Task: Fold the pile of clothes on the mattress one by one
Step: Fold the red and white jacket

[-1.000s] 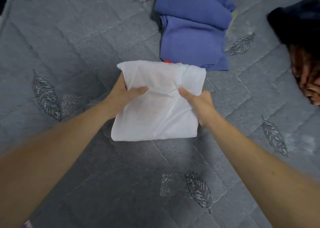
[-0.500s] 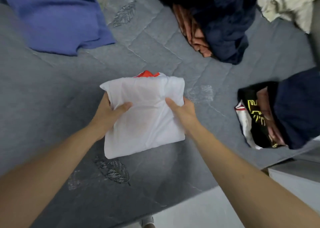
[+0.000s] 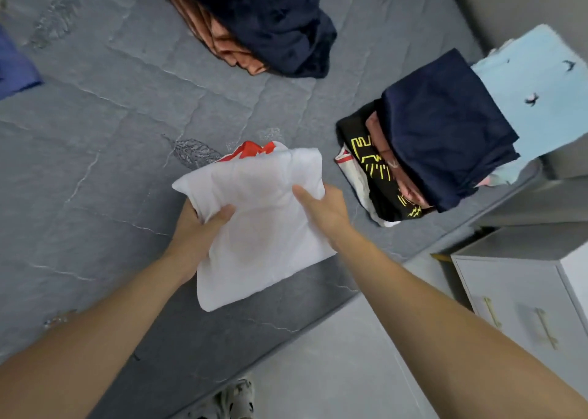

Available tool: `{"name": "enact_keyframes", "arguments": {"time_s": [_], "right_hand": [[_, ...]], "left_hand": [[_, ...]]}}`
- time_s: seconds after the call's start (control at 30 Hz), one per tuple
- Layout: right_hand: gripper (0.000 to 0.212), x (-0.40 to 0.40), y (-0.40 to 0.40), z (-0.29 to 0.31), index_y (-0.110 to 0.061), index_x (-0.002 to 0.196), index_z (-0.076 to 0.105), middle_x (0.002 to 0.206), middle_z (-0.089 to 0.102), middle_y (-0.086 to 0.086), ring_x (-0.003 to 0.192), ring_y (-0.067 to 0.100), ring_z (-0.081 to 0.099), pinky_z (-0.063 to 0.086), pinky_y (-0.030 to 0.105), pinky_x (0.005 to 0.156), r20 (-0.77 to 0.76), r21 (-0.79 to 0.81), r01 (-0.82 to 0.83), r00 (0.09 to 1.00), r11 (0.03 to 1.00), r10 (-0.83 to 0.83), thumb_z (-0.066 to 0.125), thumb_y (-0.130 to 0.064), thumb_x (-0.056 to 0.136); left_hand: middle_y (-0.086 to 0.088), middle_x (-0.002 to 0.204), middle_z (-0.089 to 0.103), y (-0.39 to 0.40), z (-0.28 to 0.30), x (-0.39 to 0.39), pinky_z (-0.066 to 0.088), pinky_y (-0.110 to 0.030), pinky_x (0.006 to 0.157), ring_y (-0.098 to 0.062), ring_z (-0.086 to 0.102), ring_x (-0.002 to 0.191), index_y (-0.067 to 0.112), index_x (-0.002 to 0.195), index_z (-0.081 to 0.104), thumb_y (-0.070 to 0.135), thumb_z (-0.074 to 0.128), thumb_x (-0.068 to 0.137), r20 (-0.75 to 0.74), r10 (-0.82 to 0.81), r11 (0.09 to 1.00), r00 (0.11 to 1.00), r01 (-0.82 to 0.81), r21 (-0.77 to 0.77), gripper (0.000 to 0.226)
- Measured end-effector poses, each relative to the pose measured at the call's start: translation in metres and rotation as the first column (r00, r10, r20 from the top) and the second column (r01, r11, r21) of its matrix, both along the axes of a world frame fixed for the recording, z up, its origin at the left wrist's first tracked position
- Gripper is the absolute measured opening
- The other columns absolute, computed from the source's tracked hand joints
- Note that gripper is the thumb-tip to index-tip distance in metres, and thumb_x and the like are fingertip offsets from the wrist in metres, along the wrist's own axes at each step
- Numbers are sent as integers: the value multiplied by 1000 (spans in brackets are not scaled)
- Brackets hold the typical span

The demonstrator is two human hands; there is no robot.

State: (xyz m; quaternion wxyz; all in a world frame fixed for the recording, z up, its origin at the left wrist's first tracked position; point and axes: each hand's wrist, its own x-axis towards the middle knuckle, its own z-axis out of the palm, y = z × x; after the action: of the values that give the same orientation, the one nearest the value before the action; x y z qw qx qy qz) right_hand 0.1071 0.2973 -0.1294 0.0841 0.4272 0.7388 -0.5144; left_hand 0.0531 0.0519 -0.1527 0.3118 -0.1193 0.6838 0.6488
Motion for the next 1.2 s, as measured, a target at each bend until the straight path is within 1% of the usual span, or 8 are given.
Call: {"name": "enact_keyframes", "arguments": {"time_s": [0.13,0.3,0.53,0.73,0.9,1.03,1.13,1.2], "right_hand": [[48,2,16,-2,-17,108,62,106,71,2,103,26,67,51,39,84,42,319,-65,998,946,55,73,-58,87],[62,-1,16,6,-16,139,48,131,66,6,122,32,61,47,42,92,143,527,-159,985,835,98,65,-55,94],[67,-5,21,3,-16,149,39,143,58,6,133,32,54,45,49,107,75,378,-190,982,906,175,66,-46,97],[56,-5,40,0,-16,144,40,135,62,10,126,36,57,46,48,99,78,409,-245,969,879,234,63,-42,100],[58,7,47,6,-17,146,36,134,50,6,120,32,54,49,42,90,112,557,-318,944,767,310,66,-24,96],[89,-6,51,12,-20,156,37,146,45,13,133,31,44,43,44,109,106,798,-400,829,450,549,64,5,76],[84,-18,43,8,-16,157,40,161,37,16,151,33,31,25,49,124,92,796,-523,602,305,793,49,4,76],[73,-22,43,-10,-12,159,38,168,29,14,159,30,19,19,50,127,100,762,-612,435,212,895,39,-6,86]], "left_hand": [[8,127,71,26,-4,10,56,-40,102,-8,68,114,23,138,55,20,78,93,-37,5,1000,999,-4,23,51],[6,125,70,35,-3,7,55,-47,103,-13,68,116,20,134,57,21,84,86,-72,-30,997,997,25,-68,55],[3,126,70,29,11,1,55,-49,103,-17,68,114,19,135,55,21,85,86,-19,10,993,1000,-12,-121,57],[7,121,71,49,-3,10,59,-23,80,2,69,100,16,136,57,16,81,89,-33,10,993,999,-14,-114,52],[0,132,65,68,2,11,54,-51,101,-21,65,119,21,143,49,48,91,70,-101,-2,930,995,-35,-366,88],[-15,157,33,85,30,16,39,-57,106,-39,38,138,15,160,20,29,89,73,-424,-328,565,844,-185,-804,112],[-9,167,26,101,26,22,34,-53,117,-33,28,152,16,162,25,30,69,92,-493,-670,554,554,-68,-829,83],[-4,172,17,105,3,23,26,-53,124,-27,17,158,19,164,23,44,48,100,-399,-741,496,541,41,-867,73]]}}
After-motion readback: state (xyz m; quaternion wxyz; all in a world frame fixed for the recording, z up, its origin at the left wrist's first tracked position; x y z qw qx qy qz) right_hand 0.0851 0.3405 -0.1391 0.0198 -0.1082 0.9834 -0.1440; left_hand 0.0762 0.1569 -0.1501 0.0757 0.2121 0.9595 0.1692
